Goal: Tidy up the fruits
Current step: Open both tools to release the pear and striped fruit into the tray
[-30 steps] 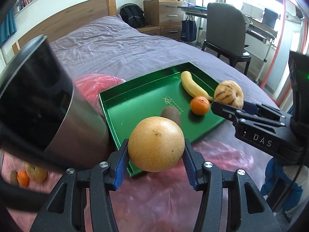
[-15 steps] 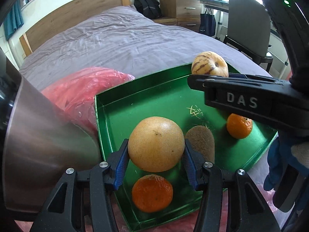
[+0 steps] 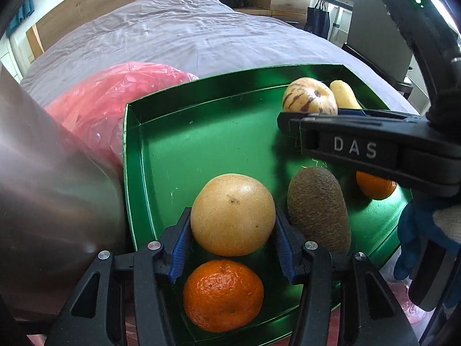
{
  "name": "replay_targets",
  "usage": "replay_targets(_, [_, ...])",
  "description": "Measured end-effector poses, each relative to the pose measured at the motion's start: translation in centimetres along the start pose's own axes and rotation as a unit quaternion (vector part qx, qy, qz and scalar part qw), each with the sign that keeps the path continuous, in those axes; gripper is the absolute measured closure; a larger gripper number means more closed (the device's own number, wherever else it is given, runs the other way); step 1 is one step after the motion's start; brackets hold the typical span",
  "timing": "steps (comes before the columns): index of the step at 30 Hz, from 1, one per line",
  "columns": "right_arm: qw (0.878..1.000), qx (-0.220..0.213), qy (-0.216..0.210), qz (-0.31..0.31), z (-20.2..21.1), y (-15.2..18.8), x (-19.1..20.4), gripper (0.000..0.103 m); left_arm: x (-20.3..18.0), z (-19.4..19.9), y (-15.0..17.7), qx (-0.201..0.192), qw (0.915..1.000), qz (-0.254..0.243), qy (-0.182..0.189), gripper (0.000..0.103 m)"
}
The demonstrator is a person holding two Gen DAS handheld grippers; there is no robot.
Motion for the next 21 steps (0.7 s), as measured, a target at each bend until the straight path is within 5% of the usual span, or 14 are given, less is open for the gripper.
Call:
replay_targets(11, [1.0, 0.027, 0.004, 0.006, -0.4, 0.0, 0.1, 0.03, -0.5, 1.4, -0.3, -0.005, 0.9999, -0.009, -0.005, 0.049])
replay_targets(16, [1.0, 0.016, 0.003, -0.013, 1.1, 0.0, -0.1, 0.0, -1.2, 4.0, -0.4, -0.021, 0.9996, -0.018, 0.003, 0.047])
replay_targets(21, [1.0, -0.015, 0.018, -0.02, 5.4, -0.1, -0.3, 0.0, -2.1, 7.5, 0.5, -0.038, 0.9987, -0.029, 0.02, 0.046])
Point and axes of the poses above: each gripper's, at about its wrist camera, not at the fingertips, and z roughly against the way its jaws point, x to its left, y to its underside, the point moved 6 cm from there along -z, roughly the way its jaws point, and after that the axes turned 3 degrees about z, right-handed, at the moved point
